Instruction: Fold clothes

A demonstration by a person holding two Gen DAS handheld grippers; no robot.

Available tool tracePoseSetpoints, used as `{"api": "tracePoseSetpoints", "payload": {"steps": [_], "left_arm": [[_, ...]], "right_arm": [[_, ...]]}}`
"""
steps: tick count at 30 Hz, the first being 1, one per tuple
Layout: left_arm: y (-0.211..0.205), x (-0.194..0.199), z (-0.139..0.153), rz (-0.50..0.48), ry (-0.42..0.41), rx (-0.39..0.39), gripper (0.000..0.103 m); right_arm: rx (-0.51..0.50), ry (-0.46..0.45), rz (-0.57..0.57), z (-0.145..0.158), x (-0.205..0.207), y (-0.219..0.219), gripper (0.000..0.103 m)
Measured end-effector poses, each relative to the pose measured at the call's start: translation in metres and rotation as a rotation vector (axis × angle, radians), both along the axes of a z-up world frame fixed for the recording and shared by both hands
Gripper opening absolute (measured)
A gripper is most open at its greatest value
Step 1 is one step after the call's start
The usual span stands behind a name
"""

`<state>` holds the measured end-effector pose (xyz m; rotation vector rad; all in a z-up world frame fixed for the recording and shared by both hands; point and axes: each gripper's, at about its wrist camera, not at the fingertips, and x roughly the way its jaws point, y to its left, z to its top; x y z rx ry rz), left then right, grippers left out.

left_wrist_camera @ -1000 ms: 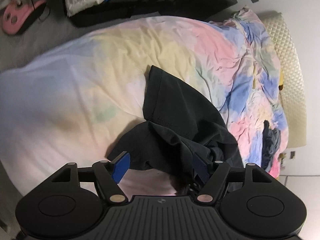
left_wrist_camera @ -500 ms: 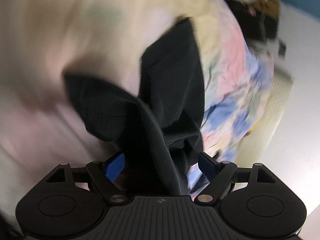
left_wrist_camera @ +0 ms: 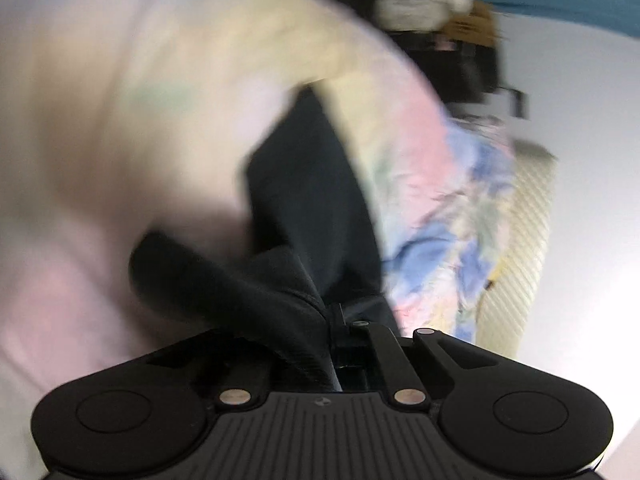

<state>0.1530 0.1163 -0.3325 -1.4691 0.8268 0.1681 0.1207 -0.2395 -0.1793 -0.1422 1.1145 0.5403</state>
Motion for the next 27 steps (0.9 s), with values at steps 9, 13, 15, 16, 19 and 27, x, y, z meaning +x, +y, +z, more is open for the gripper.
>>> {"api": "tracePoseSetpoints", "payload": {"steps": [9, 13, 15, 16, 19, 27], "left_arm": [[0.027, 0.009, 0.101, -0.051, -0.247, 0.285, 0.004], [0.036, -0.003, 0.102, -0.055, -0.233, 0.333, 0.005], [0.044, -0.014, 0.091, -0.032, -0.188, 0.319, 0.005], [0.047, -0.02, 0.079, -0.019, -0.159, 0.301, 0.005], [0.062, -0.044, 0.042, -0.003, -0.046, 0.256, 0.005], [0.098, -0.073, -0.019, 0.022, 0.129, 0.139, 0.01]], "right_arm": [[0.079, 0.01, 0.078, -0.009, 0.004, 0.031, 0.007], [0.081, 0.043, 0.126, -0.022, 0.003, 0.049, 0.007], [0.057, 0.065, 0.154, -0.033, -0.001, 0.056, 0.007], [0.047, 0.078, 0.164, -0.038, -0.003, 0.059, 0.007], [0.015, 0.116, 0.18, -0.057, -0.01, 0.066, 0.007], [-0.07, 0.191, 0.21, -0.095, -0.025, 0.092, 0.011]]}}
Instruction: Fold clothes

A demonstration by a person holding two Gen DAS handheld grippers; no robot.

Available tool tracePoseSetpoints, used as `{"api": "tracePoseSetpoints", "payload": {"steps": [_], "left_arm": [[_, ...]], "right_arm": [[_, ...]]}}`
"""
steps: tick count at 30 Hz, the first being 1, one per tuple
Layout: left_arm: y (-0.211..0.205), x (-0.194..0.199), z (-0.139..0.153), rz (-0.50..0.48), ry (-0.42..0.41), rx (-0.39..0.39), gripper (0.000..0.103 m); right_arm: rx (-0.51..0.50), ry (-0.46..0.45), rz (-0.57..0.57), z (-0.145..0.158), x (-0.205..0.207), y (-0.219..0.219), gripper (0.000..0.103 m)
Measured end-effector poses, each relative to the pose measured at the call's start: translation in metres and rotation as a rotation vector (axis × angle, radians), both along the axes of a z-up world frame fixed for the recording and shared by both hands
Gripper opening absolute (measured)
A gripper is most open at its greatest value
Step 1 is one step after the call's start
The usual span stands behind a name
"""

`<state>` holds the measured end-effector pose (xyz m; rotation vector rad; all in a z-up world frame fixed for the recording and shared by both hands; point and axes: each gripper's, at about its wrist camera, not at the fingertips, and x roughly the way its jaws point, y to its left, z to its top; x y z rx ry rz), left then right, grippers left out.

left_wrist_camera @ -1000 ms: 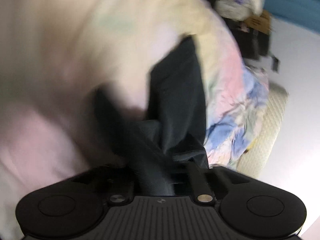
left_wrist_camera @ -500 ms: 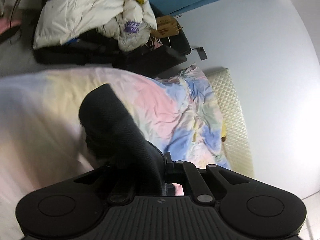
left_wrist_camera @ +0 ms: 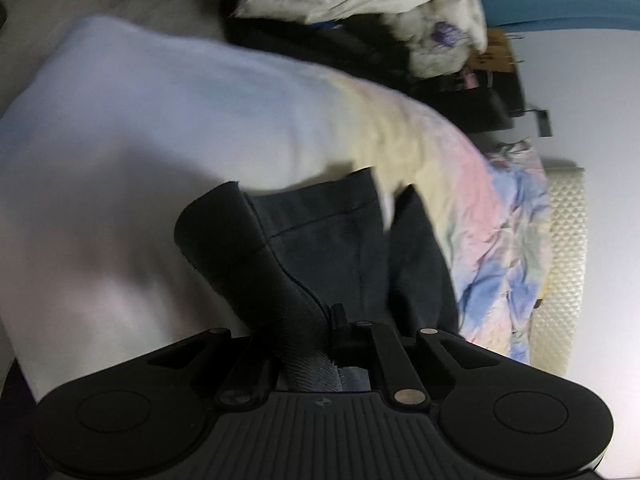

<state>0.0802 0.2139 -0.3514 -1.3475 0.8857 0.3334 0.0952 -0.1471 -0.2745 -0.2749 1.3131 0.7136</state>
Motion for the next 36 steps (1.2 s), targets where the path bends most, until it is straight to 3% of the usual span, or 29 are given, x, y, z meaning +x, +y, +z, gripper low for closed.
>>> {"api": "tracePoseSetpoints", "payload": {"steps": [5, 10, 19, 21, 28, 36], "left_arm": [[0.013, -0.007, 0.0, -0.052, 0.036, 0.012, 0.023], [0.017, -0.039, 0.021, -0.047, 0.047, 0.013, 0.053], [-0.004, -0.049, 0.063, -0.056, 0.076, 0.073, 0.072], [-0.014, -0.047, 0.069, -0.073, 0.109, 0.095, 0.072], [-0.043, -0.06, 0.094, -0.074, 0.112, 0.14, 0.076], [-0.074, -0.058, 0.105, -0.088, 0.098, 0.129, 0.077]], "right_arm": [[0.006, 0.018, -0.08, -0.002, -0.005, -0.002, 0.021], [0.06, 0.027, -0.145, 0.006, -0.003, -0.019, 0.027], [0.13, -0.064, -0.253, 0.037, -0.006, -0.062, 0.027], [0.124, -0.094, -0.265, 0.045, -0.007, -0.074, 0.027], [0.161, -0.158, -0.309, 0.065, -0.012, -0.112, 0.028], [0.176, -0.166, -0.358, 0.065, -0.014, -0.134, 0.032]]}}
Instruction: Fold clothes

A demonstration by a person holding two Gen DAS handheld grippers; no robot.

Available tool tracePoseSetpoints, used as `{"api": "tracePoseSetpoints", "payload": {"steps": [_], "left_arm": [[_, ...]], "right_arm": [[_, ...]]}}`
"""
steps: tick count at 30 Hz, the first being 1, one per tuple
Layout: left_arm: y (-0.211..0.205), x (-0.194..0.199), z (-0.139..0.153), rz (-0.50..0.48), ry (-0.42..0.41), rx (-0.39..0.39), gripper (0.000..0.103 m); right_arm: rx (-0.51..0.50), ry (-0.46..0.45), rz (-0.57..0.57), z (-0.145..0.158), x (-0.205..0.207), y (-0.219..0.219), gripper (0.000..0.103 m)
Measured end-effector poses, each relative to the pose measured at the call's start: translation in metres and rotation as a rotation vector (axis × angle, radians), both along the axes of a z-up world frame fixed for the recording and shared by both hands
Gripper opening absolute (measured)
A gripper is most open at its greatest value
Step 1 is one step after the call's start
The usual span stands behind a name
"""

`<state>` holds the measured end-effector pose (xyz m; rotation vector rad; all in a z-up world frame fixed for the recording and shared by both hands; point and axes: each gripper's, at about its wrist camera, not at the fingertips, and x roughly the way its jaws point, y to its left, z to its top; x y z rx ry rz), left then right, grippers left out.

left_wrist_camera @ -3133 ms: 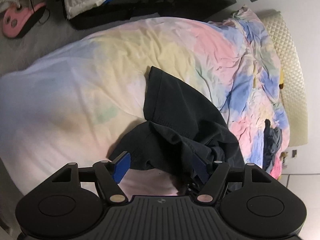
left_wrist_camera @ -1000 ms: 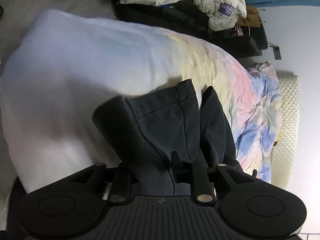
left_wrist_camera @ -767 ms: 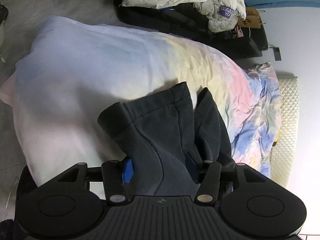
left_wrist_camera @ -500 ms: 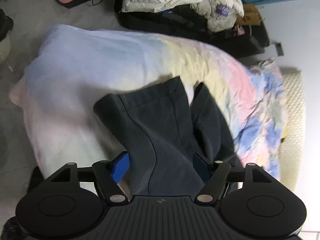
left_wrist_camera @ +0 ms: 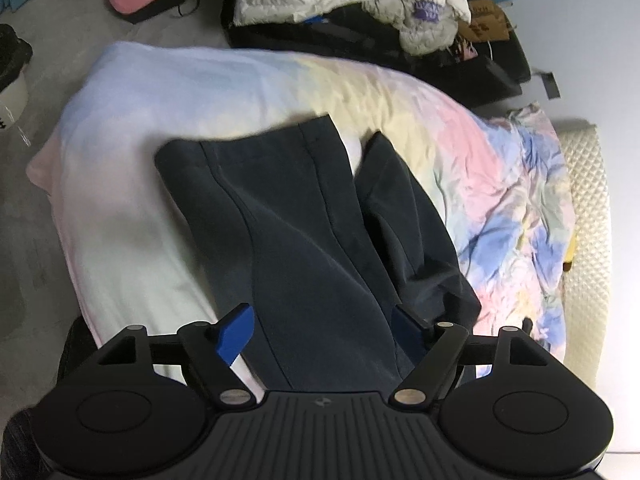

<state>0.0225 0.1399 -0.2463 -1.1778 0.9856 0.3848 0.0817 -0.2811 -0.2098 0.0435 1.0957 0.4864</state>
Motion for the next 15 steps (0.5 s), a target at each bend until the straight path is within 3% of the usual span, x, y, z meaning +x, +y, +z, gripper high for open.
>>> {"api": "tracePoseSetpoints", "payload": {"steps": [8, 15], "left_arm": [[0.01, 0.064, -0.033, -0.065, 0.01, -0.1, 0.078], [0.024, 0.135, -0.104, -0.079, 0.047, -0.283, 0.078]], "right_arm": [[-0.041, 0.032, -0.131, -0.011, 0.028, 0.001, 0.033], [-0.031, 0.105, -0.327, -0.021, 0.053, 0.003, 0.036]]}}
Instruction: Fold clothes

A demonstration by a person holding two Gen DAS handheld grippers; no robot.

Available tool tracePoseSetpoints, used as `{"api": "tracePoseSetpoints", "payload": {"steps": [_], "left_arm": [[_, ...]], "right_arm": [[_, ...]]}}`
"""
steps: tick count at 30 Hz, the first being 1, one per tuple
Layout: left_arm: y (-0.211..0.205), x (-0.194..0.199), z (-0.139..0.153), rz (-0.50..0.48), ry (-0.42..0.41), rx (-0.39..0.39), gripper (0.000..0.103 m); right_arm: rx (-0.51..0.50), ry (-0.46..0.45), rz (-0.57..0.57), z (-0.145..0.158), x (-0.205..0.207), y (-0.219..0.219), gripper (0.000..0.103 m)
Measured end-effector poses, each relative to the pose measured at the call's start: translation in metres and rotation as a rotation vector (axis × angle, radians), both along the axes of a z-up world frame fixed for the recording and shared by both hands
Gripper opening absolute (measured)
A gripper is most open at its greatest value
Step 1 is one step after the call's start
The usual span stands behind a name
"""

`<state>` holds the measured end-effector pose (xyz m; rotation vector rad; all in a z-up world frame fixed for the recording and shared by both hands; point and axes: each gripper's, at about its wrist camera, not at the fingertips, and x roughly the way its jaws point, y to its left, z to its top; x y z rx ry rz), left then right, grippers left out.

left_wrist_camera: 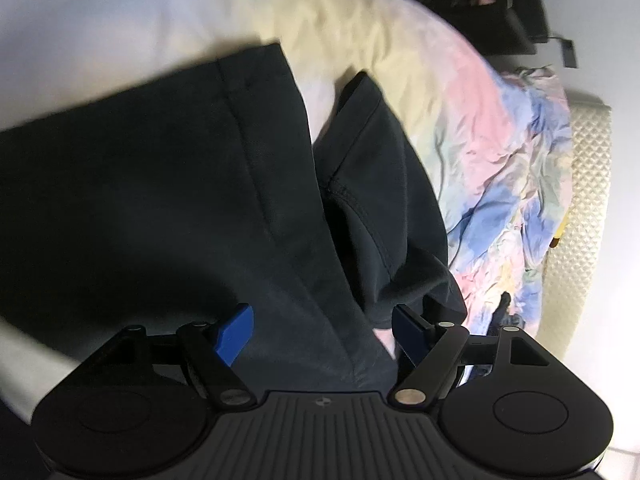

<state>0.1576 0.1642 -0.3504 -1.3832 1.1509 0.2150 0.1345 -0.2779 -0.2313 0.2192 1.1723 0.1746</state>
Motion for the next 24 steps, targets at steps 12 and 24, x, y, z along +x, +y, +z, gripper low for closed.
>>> {"api": "tracePoseSetpoints", "payload": {"steps": [12, 24], "left_arm": [[-0.023, 0.084, -0.079, 0.072, 0.031, -0.189, 0.065], [0.02, 0.171, -0.009, 0.032, -0.177, 0.009, 0.004]], "right_arm": [[-0.049, 0.098, -0.24, -0.004, 0.015, -0.009, 0.037], [-0.025, 0.086, -0.229, -0.006, 0.079, 0.002, 0.042]]}}
